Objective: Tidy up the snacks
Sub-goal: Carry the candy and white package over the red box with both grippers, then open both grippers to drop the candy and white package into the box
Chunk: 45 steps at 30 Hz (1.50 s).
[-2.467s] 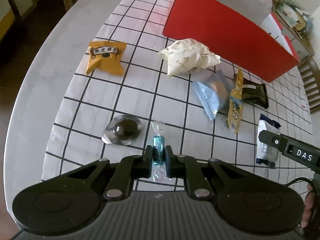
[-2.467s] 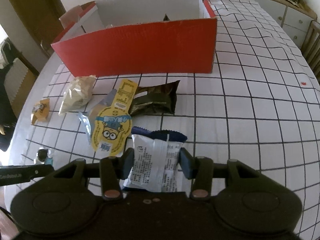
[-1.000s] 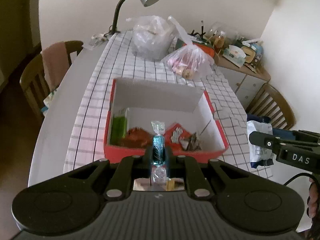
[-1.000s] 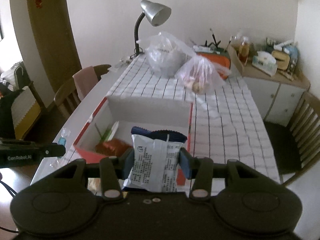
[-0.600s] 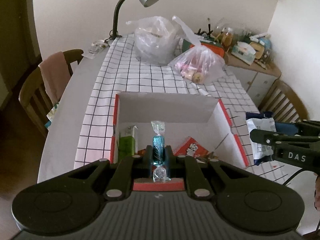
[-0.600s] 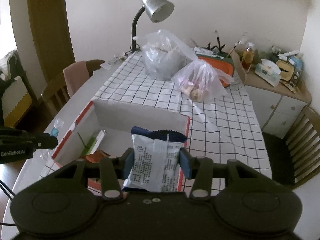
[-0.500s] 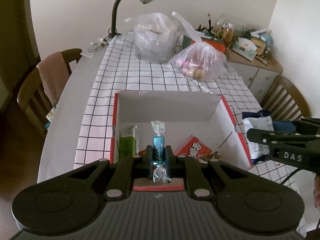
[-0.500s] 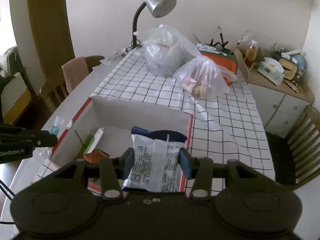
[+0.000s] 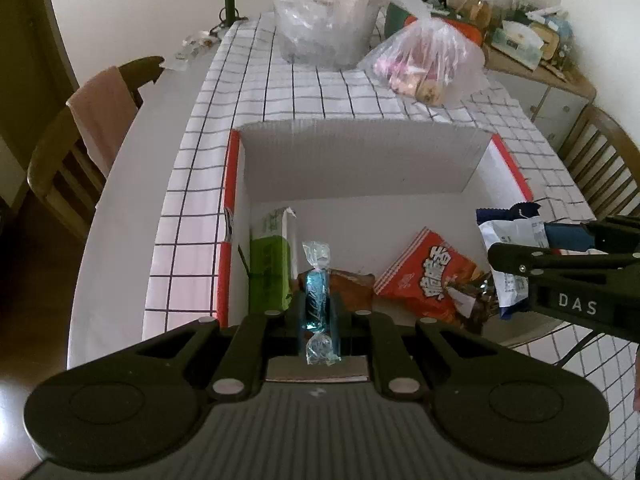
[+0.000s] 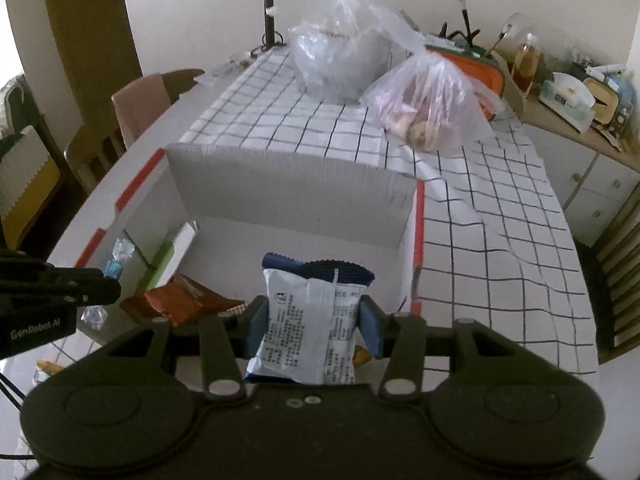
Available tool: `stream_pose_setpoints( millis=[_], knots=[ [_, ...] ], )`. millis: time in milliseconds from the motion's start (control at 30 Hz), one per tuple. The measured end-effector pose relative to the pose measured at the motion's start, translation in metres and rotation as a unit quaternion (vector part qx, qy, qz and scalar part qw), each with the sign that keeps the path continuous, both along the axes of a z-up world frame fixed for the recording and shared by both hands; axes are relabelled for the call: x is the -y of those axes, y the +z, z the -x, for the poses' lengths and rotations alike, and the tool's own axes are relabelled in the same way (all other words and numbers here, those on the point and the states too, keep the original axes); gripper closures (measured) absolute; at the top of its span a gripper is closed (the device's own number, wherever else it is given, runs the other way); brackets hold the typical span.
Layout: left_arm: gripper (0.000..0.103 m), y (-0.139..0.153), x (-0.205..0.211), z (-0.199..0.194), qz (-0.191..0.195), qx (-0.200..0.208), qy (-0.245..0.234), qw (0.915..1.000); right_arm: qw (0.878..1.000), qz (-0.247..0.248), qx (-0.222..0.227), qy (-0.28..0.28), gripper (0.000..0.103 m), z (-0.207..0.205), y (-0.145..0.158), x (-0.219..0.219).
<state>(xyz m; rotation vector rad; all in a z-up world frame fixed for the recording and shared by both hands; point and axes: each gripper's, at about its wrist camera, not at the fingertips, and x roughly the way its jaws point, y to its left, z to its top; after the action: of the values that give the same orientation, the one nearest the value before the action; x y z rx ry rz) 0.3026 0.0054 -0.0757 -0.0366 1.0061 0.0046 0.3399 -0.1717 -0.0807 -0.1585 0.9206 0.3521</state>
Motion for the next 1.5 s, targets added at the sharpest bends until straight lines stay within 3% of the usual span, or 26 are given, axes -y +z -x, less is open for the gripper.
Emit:
stream_pose_setpoints(
  millis=[433, 833, 967, 1100, 1200, 1300, 1500],
  knots=[
    [0.091, -0.028, 0.005, -0.011, -0.010, -0.030, -0.015, 0.9994, 1.000, 0.016, -0.024, 0.003, 0.056, -0.008, -0.027, -0.009],
    [0.091, -0.037, 0.009, -0.012, -0.010, -0.041, -0.017, 0.9990, 0.999, 0.015, -0.037, -0.011, 0.054, -0.008, -0.035, -0.005],
    [0.091, -0.036, 0.009, -0.010, -0.014, -0.043, -0.015, 0.9989, 0.999, 0.006, -0.043, -0.016, 0.051, -0.007, -0.035, -0.003],
    [0.091, -0.031, 0.007, -0.007, -0.009, -0.040, -0.014, 0.9991, 0.999, -0.001, -0.035, -0.017, 0.039, -0.003, -0.028, -0.003],
    [0.090, -0.026, 0.004, -0.004, -0.004, -0.035, -0.011, 0.9993, 0.999, -0.005, -0.033, -0.020, 0.039, -0.001, -0.023, -0.002],
    [0.086, -0.019, 0.002, 0.000, 0.001, -0.028, -0.011, 0.9996, 0.999, -0.008, -0.029, -0.020, 0.035, 0.004, -0.017, -0.004],
    [0.065, -0.003, -0.003, 0.009, 0.014, -0.009, -0.007, 0.9998, 1.000, -0.017, -0.015, -0.015, 0.027, 0.017, 0.000, -0.003]
  ],
)
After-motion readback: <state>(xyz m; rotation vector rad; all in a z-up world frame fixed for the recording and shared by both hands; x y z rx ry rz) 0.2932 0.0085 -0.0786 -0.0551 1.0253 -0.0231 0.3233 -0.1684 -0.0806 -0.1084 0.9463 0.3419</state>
